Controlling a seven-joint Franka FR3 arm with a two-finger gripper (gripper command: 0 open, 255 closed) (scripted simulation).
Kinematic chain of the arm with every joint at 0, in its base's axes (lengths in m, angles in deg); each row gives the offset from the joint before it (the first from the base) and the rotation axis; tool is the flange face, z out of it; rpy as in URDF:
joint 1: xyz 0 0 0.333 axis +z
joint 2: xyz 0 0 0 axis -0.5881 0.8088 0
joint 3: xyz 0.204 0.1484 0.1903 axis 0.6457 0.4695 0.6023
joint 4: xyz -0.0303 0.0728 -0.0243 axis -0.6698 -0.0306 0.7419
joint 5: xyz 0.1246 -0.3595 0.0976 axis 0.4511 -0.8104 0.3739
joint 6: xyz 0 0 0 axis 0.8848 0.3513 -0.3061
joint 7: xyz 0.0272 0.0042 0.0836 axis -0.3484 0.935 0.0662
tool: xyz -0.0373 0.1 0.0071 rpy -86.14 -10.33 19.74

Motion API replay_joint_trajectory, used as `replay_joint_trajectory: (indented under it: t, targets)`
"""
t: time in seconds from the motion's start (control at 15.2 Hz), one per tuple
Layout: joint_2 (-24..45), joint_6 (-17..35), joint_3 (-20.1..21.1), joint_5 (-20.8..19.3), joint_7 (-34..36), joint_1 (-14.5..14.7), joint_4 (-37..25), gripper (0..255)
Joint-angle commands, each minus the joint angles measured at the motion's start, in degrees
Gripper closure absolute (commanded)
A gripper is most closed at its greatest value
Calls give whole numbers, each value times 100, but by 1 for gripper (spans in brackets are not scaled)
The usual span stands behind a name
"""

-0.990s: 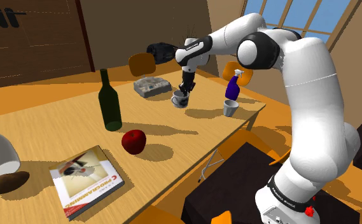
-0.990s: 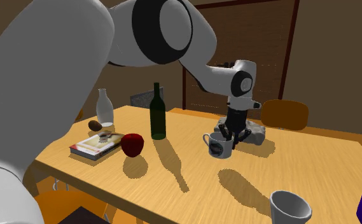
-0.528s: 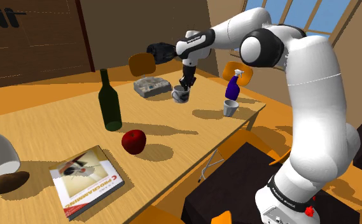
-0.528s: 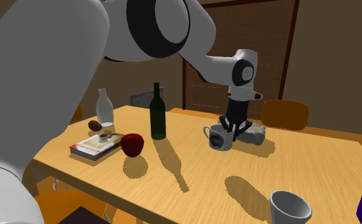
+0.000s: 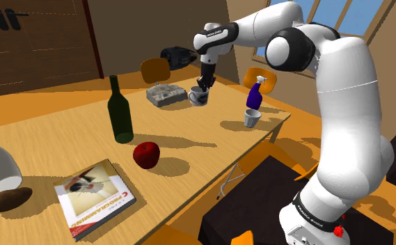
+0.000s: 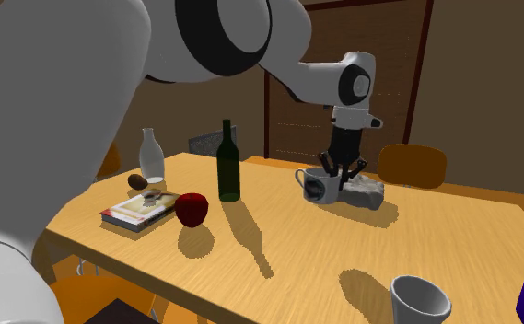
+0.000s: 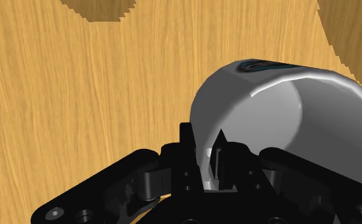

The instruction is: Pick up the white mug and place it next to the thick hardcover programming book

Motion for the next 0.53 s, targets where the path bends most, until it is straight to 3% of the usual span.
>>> replay_joint_trajectory:
  t: [0.0, 0.07, 0.46]
  targets:
    - [-55, -113, -5, -9, 6, 0, -57, 255]
    - [-64, -152, -6, -11, 9, -1, -87, 255]
    - [-950, 389, 108, -112, 580, 543, 1304, 255]
